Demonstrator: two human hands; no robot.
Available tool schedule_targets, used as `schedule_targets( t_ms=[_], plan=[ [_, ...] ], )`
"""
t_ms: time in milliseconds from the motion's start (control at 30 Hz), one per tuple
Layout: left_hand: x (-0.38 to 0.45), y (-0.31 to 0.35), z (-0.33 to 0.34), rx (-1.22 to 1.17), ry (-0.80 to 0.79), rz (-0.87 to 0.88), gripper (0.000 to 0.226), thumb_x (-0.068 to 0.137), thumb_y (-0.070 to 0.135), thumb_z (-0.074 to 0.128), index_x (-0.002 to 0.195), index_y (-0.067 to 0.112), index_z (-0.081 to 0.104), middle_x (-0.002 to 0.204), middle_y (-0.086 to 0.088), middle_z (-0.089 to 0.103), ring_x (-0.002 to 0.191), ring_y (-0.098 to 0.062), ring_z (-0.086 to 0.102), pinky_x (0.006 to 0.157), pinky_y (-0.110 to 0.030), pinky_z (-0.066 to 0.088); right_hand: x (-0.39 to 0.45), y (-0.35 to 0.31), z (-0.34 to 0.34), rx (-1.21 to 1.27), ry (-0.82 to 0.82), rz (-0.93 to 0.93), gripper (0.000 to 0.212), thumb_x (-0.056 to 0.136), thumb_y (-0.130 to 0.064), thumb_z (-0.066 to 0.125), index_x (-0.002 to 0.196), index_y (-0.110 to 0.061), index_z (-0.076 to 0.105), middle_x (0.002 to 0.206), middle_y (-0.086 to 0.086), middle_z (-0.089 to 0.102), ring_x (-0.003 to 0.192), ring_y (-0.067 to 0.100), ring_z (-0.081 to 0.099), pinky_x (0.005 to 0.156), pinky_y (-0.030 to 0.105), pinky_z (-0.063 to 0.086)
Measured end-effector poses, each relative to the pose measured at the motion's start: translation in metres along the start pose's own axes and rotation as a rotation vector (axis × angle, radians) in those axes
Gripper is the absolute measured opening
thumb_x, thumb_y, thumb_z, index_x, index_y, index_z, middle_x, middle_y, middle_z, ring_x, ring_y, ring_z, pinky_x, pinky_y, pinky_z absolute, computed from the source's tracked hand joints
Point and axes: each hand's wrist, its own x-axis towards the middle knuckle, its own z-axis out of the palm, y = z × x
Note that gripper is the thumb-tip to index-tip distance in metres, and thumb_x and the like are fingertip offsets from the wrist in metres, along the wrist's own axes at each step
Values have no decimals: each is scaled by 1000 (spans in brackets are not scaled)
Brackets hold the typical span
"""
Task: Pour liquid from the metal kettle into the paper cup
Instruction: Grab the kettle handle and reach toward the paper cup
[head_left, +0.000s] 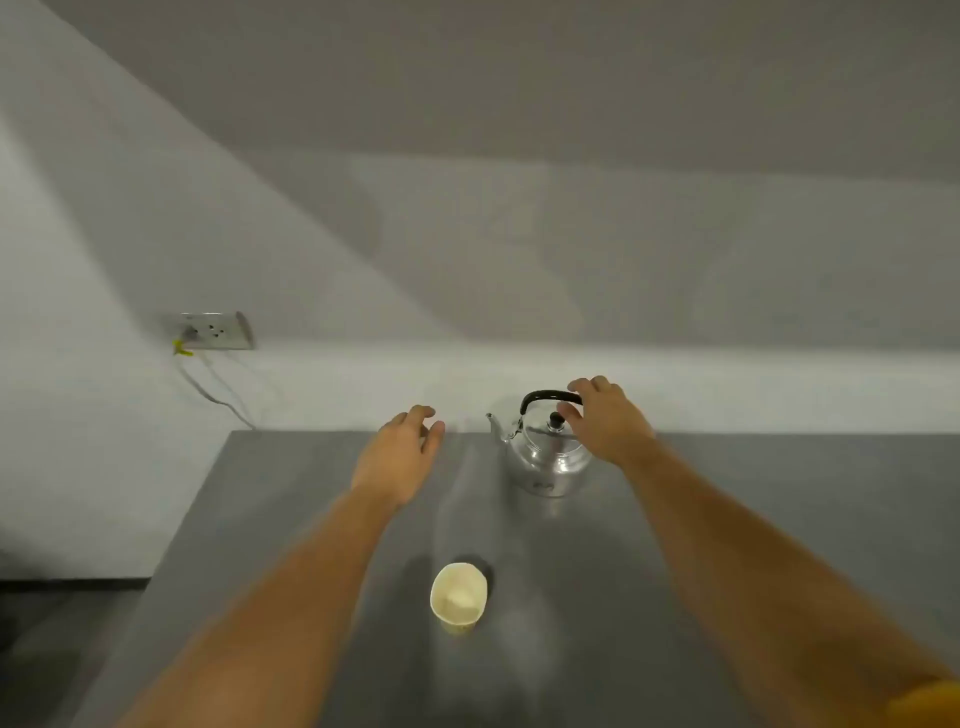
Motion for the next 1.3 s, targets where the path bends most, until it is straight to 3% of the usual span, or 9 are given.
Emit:
schedule_targets(
  t_ms=[100,167,233,333,633,1033,1167,1233,1300],
  plan=[
    [13,-8,9,-15,-11,-39,43,104,46,40,139,23,52,121,1,67,111,-19,63,93,-40,53,24,3,10,21,-67,28,49,98,-42,48,139,-16,45,137,9,48,125,29,42,99,47,44],
    [19,-13,15,-21,-25,-66,43,104,46,40,139,23,52,121,1,67,109,-18,64,92,-36,53,40,4,19,56,-122,54,47,98,-45,46,134,-15,50,129,10,55,119,31,48,96,47,45],
    [24,-18,21,-29,-28,-74,43,105,46,40,139,23,53,122,0,67,109,-18,65,91,-34,52,51,4,27,104,-147,86,45,99,-51,41,117,-14,59,108,9,65,104,30,58,87,44,49],
    [27,-25,29,-39,-30,-81,43,104,45,41,138,22,53,123,-1,68,110,-21,66,92,-36,53,61,5,35,143,-178,122,54,97,-62,33,90,-16,60,81,5,64,82,27,61,74,40,51],
    [21,-40,44,-52,-63,-114,40,104,46,43,129,20,59,117,-2,72,102,-23,67,89,-34,52,66,8,41,230,-138,168,60,92,-62,46,54,-16,51,49,-2,59,56,15,56,49,29,35],
    [-73,-47,51,-323,-269,-228,52,92,68,49,121,29,68,104,8,72,99,-10,66,80,-20,44,-8,1,16,240,-95,142,62,82,-65,54,46,-17,40,28,-7,39,42,14,44,45,28,31],
    [-111,-54,56,-467,-311,-290,46,78,74,65,114,45,63,114,16,69,108,8,62,77,-4,42,-40,-1,5,235,-93,119,65,81,-67,55,48,-13,45,36,-5,42,43,14,45,46,28,32],
    [-125,-58,61,-510,-332,-304,61,64,78,73,116,50,59,115,19,67,109,14,59,73,0,44,-57,-5,1,211,-97,99,66,81,-70,55,55,-9,56,42,-1,52,46,13,50,46,27,33],
    [-135,-61,69,-515,-364,-293,85,52,80,79,127,47,55,118,20,67,116,8,60,85,-5,45,-73,-11,-3,197,-109,77,64,79,-72,55,56,-12,60,45,-2,56,47,12,53,46,27,34]
  ],
)
